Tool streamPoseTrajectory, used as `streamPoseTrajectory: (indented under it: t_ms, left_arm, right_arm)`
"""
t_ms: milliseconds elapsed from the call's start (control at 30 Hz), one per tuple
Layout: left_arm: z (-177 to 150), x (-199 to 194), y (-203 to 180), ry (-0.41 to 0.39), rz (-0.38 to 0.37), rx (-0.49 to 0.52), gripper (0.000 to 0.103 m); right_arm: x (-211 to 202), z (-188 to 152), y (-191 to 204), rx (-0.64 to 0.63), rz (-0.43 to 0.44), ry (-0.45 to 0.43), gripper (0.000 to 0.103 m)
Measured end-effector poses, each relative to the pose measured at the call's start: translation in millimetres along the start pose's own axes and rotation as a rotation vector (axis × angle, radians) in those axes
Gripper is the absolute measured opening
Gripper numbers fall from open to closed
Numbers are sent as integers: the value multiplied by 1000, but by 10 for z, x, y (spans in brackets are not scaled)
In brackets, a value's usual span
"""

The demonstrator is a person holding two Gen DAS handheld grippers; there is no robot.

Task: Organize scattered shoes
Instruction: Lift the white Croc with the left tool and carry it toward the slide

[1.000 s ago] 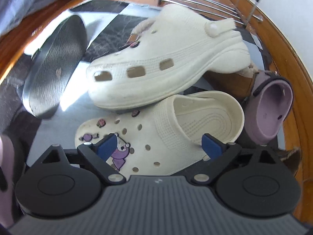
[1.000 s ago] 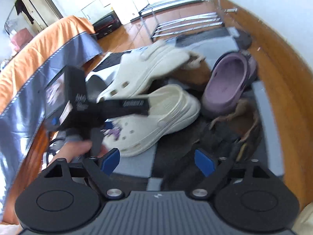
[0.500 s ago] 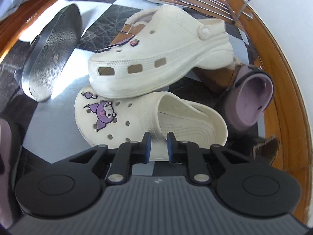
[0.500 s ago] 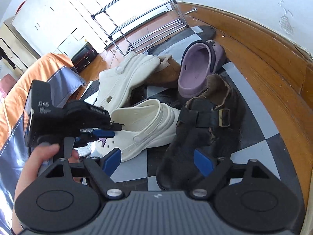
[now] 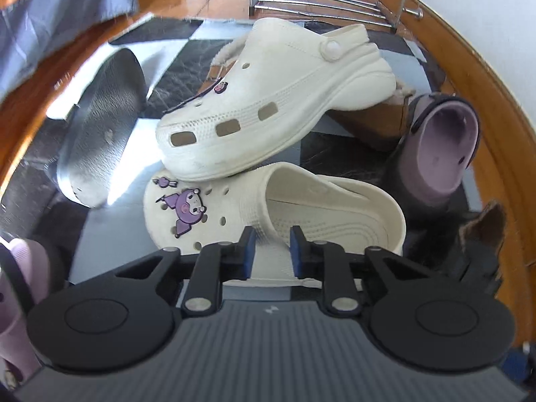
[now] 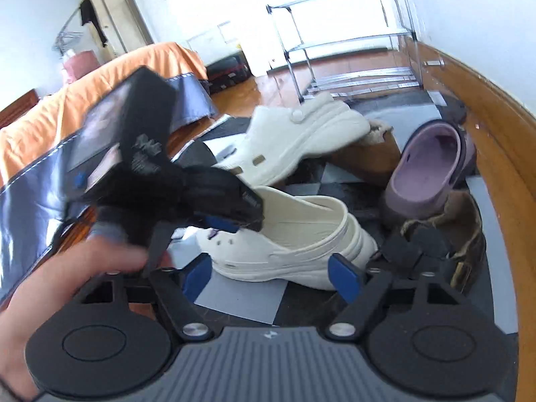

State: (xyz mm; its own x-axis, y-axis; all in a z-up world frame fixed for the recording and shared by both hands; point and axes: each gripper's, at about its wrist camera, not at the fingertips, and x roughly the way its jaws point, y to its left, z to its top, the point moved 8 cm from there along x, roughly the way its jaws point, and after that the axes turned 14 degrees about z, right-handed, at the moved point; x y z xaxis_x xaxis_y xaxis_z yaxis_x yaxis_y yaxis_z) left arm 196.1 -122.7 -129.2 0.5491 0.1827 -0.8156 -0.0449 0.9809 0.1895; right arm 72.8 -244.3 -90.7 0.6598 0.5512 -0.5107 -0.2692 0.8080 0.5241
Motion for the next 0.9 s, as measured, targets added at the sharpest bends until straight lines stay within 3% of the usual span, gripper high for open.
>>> streamPoseTrajectory:
  t_ms: [67,100,167,367,500,733,767,800,833,900]
  left_arm:
    - [-63,-86,14,-51,-1,30,10]
    - [-88,-117,20,-68,7,41,0]
    - [-158,-143,78,-90,80,71,0]
    - [-305,106,305,18,-32,-32,1]
    - [-285,42,377,-20,-175,-132,5]
    - [-110,-65,271,-86,-225,-200,45]
    - [-78,-49,248,-81,-238,-215,58]
    - [-60,-3,185,-62,-221,-182,73]
    - [-44,45,117,-40,-200,-143,75]
    - [-46,177,-15,-40,-26,-7,75]
  right_arm:
    - [-50,-54,-38,84,19,-33,75]
    - [-70,-101,-40,106,31,-42,75]
    - [-80,-194,-52,105,23,-36,76]
    - [-94,-375,-163,161,-1,-35,76]
    - [-136,-440,-187,207,13,-52,76]
    - [-191,-423,-184,295,21,-68,76]
    - [-198,-397,-158,286,24,-69,78]
    - [-206,-374,-133,276,26,-73,80]
    - [-215,-360,-110,269,27,-75,80]
    - [-235,-356,-85,274,32,-78,80]
